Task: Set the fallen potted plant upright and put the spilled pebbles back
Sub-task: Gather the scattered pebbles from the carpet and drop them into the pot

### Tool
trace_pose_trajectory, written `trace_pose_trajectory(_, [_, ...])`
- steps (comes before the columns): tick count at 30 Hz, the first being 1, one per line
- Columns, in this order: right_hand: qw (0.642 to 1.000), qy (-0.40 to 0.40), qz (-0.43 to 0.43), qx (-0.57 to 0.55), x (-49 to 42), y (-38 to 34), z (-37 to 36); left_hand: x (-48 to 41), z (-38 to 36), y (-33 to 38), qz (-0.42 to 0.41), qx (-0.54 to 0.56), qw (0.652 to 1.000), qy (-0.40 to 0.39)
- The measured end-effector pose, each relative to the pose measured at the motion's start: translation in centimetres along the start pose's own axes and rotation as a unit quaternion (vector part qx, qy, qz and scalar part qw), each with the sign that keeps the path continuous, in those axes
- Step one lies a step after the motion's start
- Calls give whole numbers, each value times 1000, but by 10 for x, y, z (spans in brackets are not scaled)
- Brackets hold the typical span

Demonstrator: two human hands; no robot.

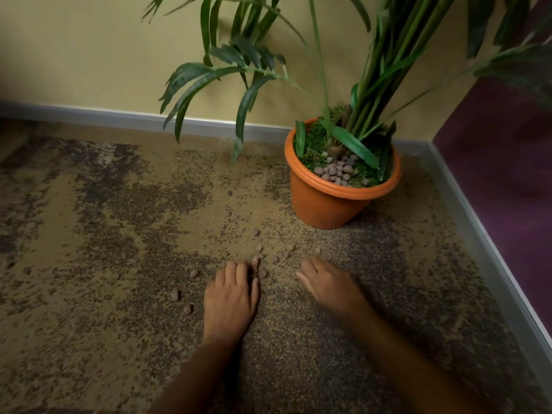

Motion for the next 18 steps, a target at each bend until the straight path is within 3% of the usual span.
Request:
trace_pose_trajectory(4, [991,-53,-121,-25,-1,13,6,1,-2,5,-12,10,999,-38])
trace_pose_trajectory(6, [958,-50,-232,-164,3,22,8,1,-1,9,-39,-14,998,-46])
trace_pose_trajectory(7, [922,-36,-296,-245,5,26,10,1,-1,11,-46,-20,998,-47])
trace_pose_trajectory(9, [805,-12,-423,-415,7,34,10,1,-3,14,-40,-21,997,-59])
trace_pose_trajectory(12, [506,-19,-541,-672,13,33,6,-1,3,15,-12,-1,995,-99])
trace_pose_trajectory(13, [427,-23,-548,-719,13,32,7,-3,1,13,16,18,994,-107])
trace_pose_trajectory(15, [342,-21,-543,-767,13,34,12,-6,-1,9,55,52,992,-97])
trace_pose_trajectory(18, [278,-17,-537,-796,14,30,20,-13,5,6,153,192,964,-101])
Point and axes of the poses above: each hand's wrist, its own x-axis away from the middle knuckle, its own z-axis out of the back of the hand, y = z × x, the point moved 5 cm from there along -x, towards the middle knuckle
